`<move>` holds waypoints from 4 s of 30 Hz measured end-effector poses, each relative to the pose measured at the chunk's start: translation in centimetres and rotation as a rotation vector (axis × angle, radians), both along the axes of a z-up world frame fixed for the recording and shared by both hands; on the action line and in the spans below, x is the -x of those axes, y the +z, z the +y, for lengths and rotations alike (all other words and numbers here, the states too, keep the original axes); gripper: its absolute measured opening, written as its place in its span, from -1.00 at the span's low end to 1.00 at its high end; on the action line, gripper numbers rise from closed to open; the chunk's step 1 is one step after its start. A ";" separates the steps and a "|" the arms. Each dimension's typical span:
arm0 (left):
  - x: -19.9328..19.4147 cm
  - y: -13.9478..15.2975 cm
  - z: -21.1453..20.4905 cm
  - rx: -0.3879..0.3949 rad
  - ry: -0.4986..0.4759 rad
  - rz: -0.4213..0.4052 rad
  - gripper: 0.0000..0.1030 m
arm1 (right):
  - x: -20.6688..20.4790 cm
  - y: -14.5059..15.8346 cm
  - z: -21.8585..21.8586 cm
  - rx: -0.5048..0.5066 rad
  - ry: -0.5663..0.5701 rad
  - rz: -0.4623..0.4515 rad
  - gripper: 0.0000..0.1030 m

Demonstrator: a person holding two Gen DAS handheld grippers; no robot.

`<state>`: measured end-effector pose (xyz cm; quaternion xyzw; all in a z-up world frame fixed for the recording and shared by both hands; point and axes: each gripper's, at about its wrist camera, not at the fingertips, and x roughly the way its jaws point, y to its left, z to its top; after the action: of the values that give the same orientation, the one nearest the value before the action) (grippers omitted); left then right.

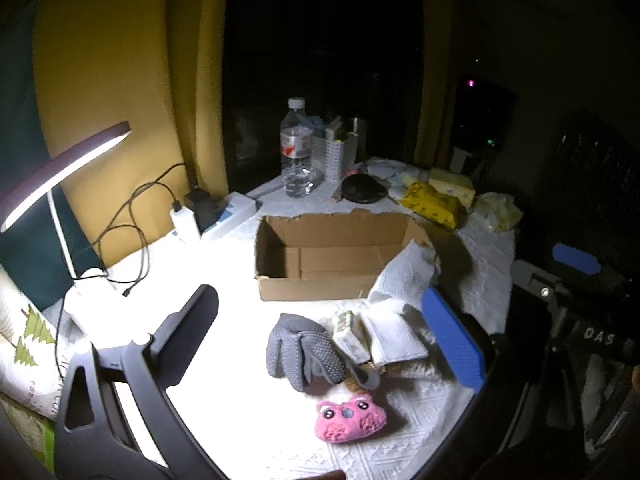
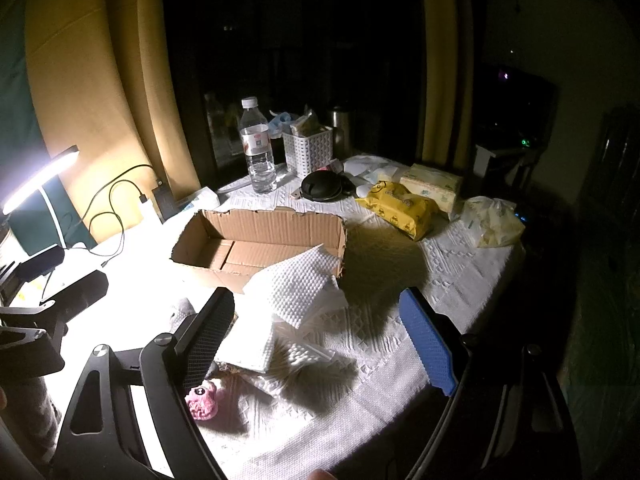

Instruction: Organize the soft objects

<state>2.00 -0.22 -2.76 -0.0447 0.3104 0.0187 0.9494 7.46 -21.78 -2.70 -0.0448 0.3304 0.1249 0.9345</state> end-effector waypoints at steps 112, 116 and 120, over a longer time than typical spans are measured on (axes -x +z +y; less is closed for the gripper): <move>-5.6 -13.0 2.5 0.162 -0.087 0.237 -0.88 | -8.9 -10.4 1.3 -0.184 0.174 0.188 -0.92; -5.6 -12.7 2.5 0.163 -0.094 0.237 -0.89 | -8.3 -9.7 0.6 -0.187 0.166 0.171 -0.92; -6.5 -13.6 2.7 0.108 -0.042 0.273 -0.40 | -8.1 -9.5 0.2 -0.190 0.158 0.165 -0.92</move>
<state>8.55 2.48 -16.40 -0.0864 0.4380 -0.0118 0.8947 15.57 -21.62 -12.17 0.0284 0.3880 0.2323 0.8915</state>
